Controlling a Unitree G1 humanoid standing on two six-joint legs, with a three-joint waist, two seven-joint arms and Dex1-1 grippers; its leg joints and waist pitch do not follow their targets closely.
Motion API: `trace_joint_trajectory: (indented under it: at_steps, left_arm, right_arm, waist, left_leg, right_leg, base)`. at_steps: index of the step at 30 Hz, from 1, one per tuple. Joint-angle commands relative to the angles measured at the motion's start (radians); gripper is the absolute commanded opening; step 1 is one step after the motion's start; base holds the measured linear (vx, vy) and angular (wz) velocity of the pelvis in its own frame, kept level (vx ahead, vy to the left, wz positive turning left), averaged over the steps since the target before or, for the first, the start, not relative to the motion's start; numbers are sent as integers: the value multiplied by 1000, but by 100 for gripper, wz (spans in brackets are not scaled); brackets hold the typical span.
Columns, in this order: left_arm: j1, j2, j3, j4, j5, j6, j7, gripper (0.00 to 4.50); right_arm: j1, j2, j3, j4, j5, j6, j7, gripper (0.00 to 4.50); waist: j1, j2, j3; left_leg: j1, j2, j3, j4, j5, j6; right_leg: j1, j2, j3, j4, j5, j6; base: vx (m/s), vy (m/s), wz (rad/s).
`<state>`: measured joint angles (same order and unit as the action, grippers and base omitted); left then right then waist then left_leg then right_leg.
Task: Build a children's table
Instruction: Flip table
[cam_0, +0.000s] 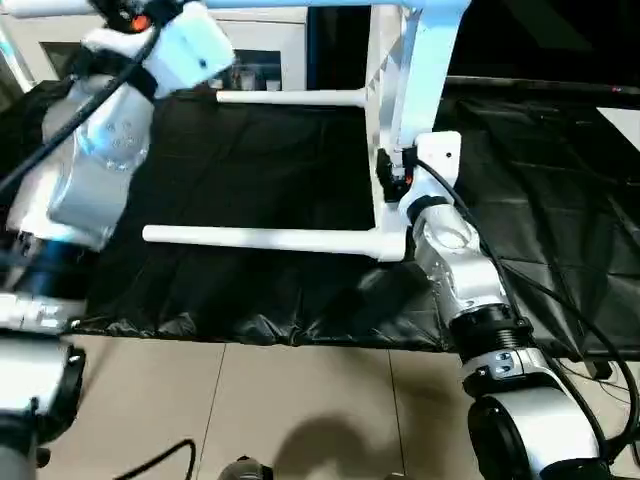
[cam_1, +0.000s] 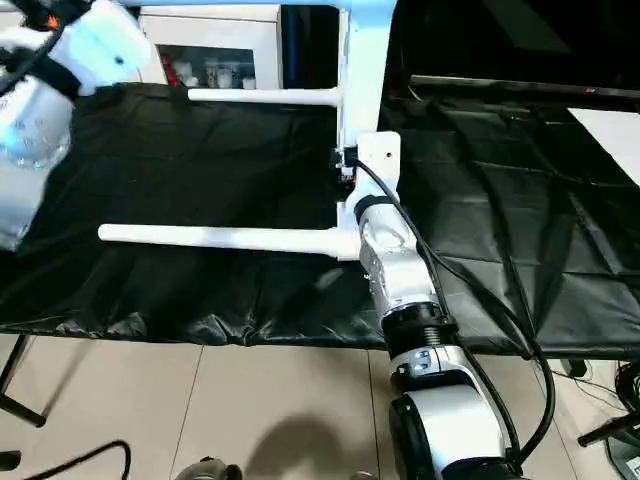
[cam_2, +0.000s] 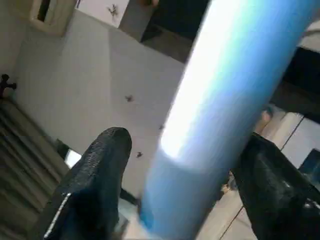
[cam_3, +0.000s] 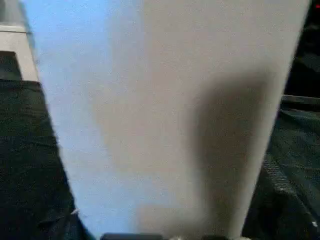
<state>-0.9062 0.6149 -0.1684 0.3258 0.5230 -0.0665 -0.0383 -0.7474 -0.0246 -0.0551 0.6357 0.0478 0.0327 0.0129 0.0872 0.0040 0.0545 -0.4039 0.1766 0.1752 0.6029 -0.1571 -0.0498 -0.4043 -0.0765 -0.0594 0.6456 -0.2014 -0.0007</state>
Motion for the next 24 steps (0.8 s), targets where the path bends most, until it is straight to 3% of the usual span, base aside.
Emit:
trace_joint_trajectory:
  at_steps: [1, 10, 14, 18, 21, 24]
  left_arm:
    - [-12, -9, -4, 3, -10, -6, -12, 301]
    - [-14, -53, -17, 41, -19, 0, -32, 242]
    - [2, -74, -12, 4, -49, 9, -57, 236]
    - [11, -119, 50, -12, -150, 31, -68, 229]
    - [3, -156, 146, -12, -256, 36, -51, 229]
    - [-6, -178, 215, -21, -328, 61, -38, 229]
  right_arm:
    - [-12, 1, 8, 5, 8, -13, 27, 232]
    - [-20, -13, 2, 10, 2, -27, 36, 199]
    - [-24, -25, 7, 1, -6, -32, 40, 197]
    - [-50, -59, -2, -3, -11, -36, 52, 196]
    - [-131, -139, -37, -5, 4, -34, 90, 196]
    - [-196, -202, -45, -8, 6, -30, 139, 196]
  waist:
    - [4, 21, -78]
    - [6, 28, -75]
    - [7, 25, -74]
    - [10, 22, -75]
    - [12, 13, -77]
    - [23, 11, -81]
  left_leg:
    - [28, 40, -26, -72, -273, -74]
    - [34, 41, -25, -72, -306, -72]
    - [32, 42, -24, -72, -307, -65]
    - [30, 40, -22, -69, -280, -52]
    - [25, 37, -19, -64, -237, -36]
    - [14, 30, -10, -49, -122, 24]
  right_leg:
    - [43, -65, 43, -67, -74, -187]
    - [38, -64, 43, -73, -105, -188]
    - [38, -67, 44, -76, -136, -189]
    - [40, -66, 45, -76, -130, -191]
    - [46, -66, 43, -72, -110, -202]
    - [51, -66, 42, -63, -35, -222]
  base:
    - [0, 0, 0]
    - [0, 0, 0]
    - [0, 0, 0]
    - [0, 0, 0]
    - [0, 0, 0]
    - [0, 0, 0]
